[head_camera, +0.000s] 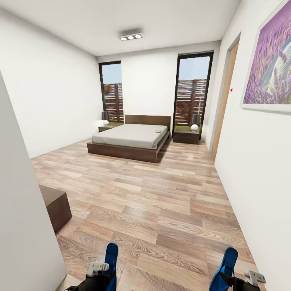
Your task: In the bedroom, move the book from the bed onto either nightstand, and place the two sandals side by side next to the bed.
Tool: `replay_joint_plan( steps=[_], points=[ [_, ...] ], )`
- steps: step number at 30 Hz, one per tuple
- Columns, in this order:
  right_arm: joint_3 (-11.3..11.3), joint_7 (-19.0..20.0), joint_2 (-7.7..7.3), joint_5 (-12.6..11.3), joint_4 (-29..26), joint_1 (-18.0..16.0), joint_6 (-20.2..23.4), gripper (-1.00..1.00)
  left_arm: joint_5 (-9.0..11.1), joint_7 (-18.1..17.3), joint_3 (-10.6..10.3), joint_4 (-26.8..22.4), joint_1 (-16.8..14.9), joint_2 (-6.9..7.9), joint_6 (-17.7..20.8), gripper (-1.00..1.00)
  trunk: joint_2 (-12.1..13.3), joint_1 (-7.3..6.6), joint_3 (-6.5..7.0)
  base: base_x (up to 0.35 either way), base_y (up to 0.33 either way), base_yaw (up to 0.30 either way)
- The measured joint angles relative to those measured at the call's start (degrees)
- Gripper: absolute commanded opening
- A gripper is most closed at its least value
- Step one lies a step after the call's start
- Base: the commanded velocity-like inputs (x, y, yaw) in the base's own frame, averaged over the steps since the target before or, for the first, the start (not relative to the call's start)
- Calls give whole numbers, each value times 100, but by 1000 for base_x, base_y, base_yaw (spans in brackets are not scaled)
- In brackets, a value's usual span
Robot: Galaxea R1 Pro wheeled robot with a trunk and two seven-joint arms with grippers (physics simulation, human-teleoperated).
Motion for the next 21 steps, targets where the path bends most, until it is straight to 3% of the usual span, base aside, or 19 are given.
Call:
replay_joint_plan(
  steps=[11, 21],
  points=[
    [-5, -16, -1, -5, 475, 1, -61, -100, 1, 4, -1, 86, 5, -1, -5, -100, 441, -242, 197, 0, 0, 0],
    [31, -41, 12, 36, 537, 1, -50, -100, 2, 9, -3, 159, 8, -2, -5, -100, 842, -461, 377, 0, 0, 0]
  ],
)
